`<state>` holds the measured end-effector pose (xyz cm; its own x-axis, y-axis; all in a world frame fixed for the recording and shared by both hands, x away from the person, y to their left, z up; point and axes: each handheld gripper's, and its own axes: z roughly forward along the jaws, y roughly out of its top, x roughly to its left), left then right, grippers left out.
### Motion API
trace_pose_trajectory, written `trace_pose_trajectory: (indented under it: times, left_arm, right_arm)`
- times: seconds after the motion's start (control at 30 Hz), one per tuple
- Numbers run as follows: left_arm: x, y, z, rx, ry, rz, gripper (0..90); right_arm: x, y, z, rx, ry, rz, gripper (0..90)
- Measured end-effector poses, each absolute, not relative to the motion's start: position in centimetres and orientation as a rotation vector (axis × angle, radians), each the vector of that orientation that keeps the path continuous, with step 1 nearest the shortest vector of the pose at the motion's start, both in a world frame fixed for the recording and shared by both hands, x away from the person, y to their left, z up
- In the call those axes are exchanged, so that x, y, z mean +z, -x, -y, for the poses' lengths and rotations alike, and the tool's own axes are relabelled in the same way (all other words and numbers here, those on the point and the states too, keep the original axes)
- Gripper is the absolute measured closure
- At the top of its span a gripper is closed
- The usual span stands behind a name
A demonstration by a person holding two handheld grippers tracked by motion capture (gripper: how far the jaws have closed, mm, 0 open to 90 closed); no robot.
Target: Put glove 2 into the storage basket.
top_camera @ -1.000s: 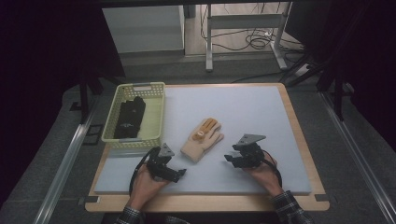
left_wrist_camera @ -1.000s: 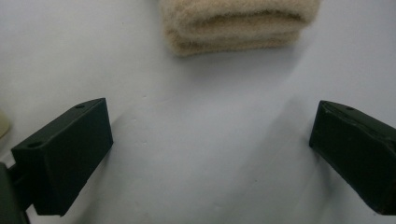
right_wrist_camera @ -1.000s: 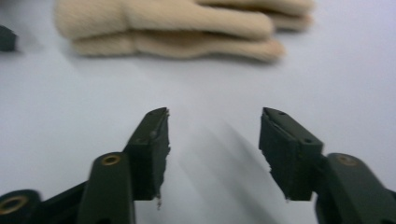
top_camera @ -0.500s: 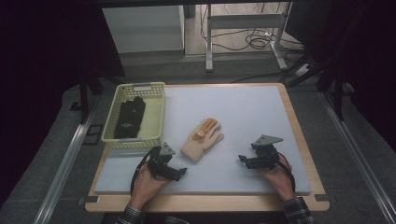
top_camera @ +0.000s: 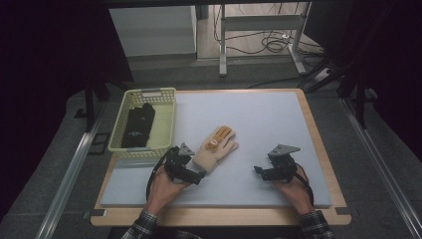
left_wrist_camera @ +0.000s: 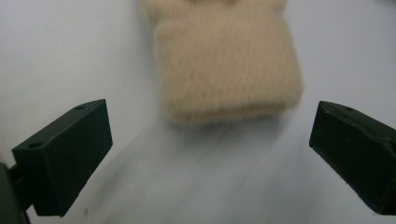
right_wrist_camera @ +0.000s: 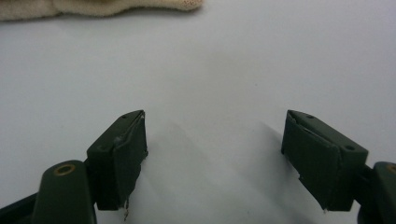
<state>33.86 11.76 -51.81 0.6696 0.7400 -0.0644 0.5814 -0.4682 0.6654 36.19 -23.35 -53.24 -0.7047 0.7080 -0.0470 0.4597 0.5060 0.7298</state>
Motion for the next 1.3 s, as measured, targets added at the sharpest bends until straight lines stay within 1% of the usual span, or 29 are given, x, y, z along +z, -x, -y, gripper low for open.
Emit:
trace_pose_trajectory:
  times: [0.27, 0.5, 0.57, 0.83, 1.0, 1.13, 1.2, 1.3]
  left_arm:
    - [-50.3, -36.1, -9.3, 0.309, -2.232, -0.997, 0.0]
    - [-50.1, -38.6, -7.6, 0.295, -2.248, -1.021, 0.0]
    - [-50.2, -39.3, -7.1, 0.278, -2.249, -1.032, 0.0]
    - [-51.7, -41.0, -4.9, 0.294, -2.296, -1.106, 0.0]
    - [-52.8, -41.3, -4.2, 0.28, -2.351, -1.098, 0.0]
    - [-53.0, -41.2, -4.3, 0.269, -2.348, -1.098, 0.0]
    - [-52.7, -41.2, -4.2, 0.27, -2.354, -1.105, 2.7]
    - [-52.3, -41.2, -4.5, 0.267, -2.351, -1.118, 16.4]
  right_arm:
    - [-53.3, -36.2, 23.4, 1.02, -0.973, -2.412, 21.7]
    - [-53.3, -36.1, 23.3, 1.018, -0.973, -2.411, 21.6]
    - [-53.3, -36.1, 23.3, 1.017, -0.972, -2.41, 21.6]
    - [-53.3, -36.1, 23.3, 1.017, -0.972, -2.408, 21.4]
    - [-53.3, -36.1, 23.3, 1.015, -0.97, -2.408, 21.4]
    - [-53.3, -36.1, 23.3, 1.017, -0.971, -2.408, 21.4]
    - [-53.3, -36.1, 23.3, 1.016, -0.97, -2.408, 21.4]
    - [-53.3, -36.1, 23.3, 1.016, -0.971, -2.407, 21.4]
